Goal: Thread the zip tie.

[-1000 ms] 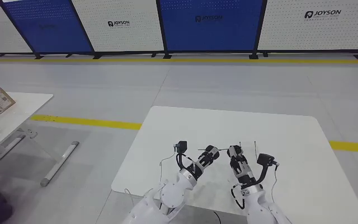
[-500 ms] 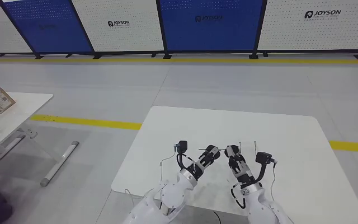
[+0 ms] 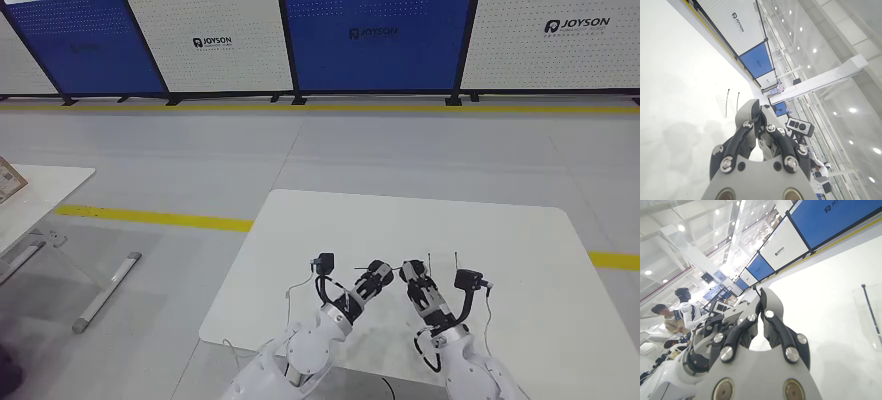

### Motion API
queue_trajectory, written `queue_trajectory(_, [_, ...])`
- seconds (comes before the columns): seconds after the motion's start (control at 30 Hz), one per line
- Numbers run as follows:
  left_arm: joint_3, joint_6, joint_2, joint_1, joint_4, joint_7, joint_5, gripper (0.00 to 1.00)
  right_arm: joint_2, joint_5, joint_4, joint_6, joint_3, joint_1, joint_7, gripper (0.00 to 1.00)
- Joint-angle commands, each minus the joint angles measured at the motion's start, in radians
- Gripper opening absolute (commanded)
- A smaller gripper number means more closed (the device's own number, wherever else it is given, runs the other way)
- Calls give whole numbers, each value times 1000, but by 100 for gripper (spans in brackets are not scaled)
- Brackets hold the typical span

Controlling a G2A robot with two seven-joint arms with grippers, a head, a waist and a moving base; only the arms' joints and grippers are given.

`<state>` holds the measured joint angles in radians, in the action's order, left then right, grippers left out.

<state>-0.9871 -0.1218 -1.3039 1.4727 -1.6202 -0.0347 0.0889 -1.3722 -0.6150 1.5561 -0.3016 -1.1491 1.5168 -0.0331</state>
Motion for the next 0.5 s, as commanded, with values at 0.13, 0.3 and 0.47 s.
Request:
queue_trajectory(0.13, [2, 4, -1, 0, 4, -5, 3, 0, 2, -39, 20, 11, -2, 15, -30, 45])
queue_trajectory(0.3, [2, 7, -2, -1, 4, -5, 4, 0, 3, -57, 26, 15, -4, 25, -53, 36])
queue_trajectory(0.47, [4, 11, -3, -4, 6, -3, 7, 0, 5, -59, 30, 13, -13, 33, -70, 14])
